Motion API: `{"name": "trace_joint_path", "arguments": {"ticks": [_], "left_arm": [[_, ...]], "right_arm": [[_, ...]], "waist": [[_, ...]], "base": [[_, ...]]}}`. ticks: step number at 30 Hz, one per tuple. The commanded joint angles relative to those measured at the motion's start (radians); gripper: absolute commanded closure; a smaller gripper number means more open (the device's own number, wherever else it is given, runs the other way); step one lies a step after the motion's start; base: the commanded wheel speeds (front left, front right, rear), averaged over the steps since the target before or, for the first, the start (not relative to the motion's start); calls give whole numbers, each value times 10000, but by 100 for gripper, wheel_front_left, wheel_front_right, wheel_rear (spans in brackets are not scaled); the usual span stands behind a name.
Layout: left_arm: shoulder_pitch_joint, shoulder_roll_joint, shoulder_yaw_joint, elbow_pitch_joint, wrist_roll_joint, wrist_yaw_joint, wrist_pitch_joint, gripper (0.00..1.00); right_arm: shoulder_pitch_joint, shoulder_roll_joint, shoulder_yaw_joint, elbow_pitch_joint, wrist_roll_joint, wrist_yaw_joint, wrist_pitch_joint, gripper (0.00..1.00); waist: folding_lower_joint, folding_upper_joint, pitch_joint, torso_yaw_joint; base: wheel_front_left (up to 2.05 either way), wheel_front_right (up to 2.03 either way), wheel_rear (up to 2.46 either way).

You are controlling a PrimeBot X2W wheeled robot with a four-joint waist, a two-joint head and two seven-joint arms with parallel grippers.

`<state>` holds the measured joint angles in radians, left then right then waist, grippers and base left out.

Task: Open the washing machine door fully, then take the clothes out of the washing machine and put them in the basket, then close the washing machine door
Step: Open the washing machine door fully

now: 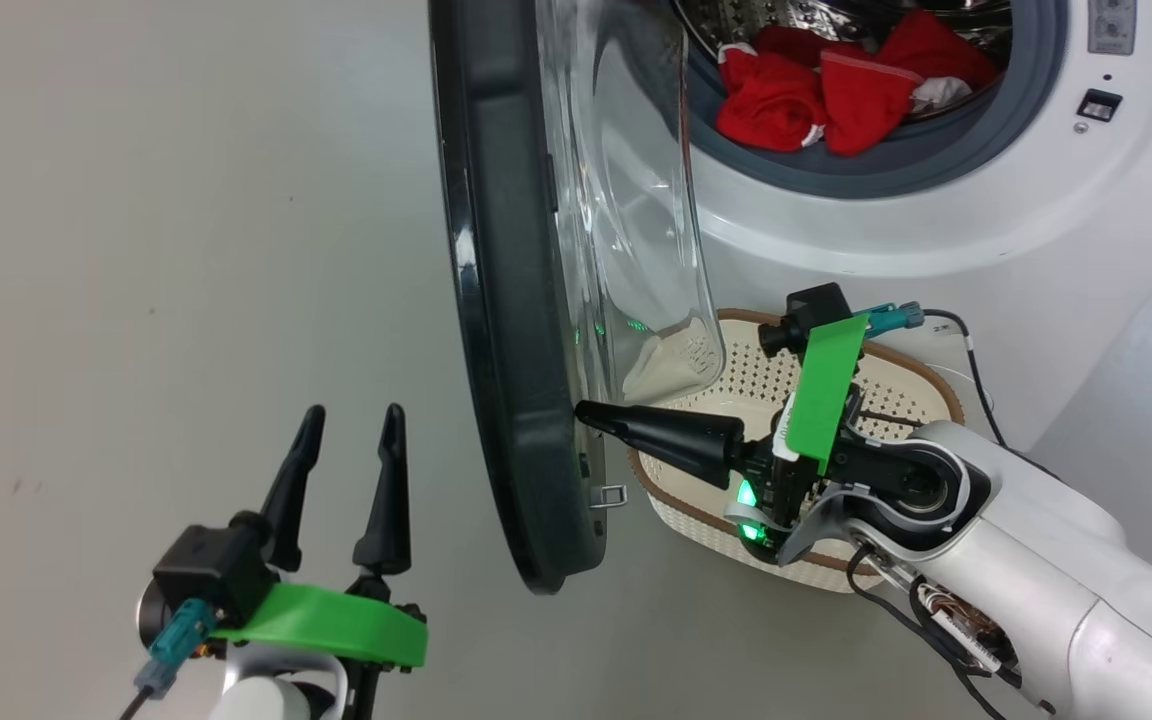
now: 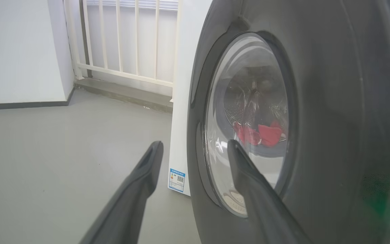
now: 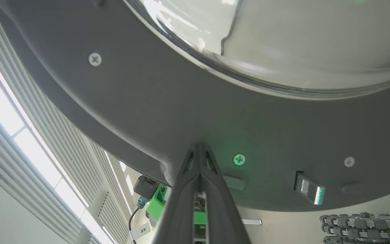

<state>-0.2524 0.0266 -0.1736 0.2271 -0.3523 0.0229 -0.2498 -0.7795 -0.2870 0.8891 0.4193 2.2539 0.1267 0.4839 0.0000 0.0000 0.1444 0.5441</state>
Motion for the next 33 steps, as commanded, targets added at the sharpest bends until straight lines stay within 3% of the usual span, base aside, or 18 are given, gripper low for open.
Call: {"name": "trace_joint_path", "arguments": {"ticks": [1,17,25,26,27,28,33], "left_arm": [[64,236,403,-307,-49,63,-120,0],[329,236,746,-590,-94,135,-120,0],[212,236,694,-463,17,27,-120,0],[206,236,686,-458,11,9,-120,0],[200,236,683,-478,4,-19,-120,0],[198,236,694,-518,9,-37,-120,0],[326,236,928,-768,134,-19,-120,0]], "right_arm": [[49,237,114,-219,150,40,17,100],[-338,388,374,241,62,40,-127,100],[-149,146,252,156,-314,40,-641,100],[-124,77,225,99,-423,40,-766,80],[-102,-10,193,33,-598,40,-950,34],[-54,-92,144,-13,-774,40,-1197,0],[27,-484,369,-92,-2533,40,-2810,0]], "waist": [[0,0,28,63],[0,0,167,99],[0,0,-13,33],[0,0,-36,25],[0,0,-60,17],[0,0,-87,10],[0,0,-209,-161]], "base": [[0,0,0],[0,0,0],[0,0,0],[0,0,0],[0,0,0],[0,0,0],[0,0,0]]}}
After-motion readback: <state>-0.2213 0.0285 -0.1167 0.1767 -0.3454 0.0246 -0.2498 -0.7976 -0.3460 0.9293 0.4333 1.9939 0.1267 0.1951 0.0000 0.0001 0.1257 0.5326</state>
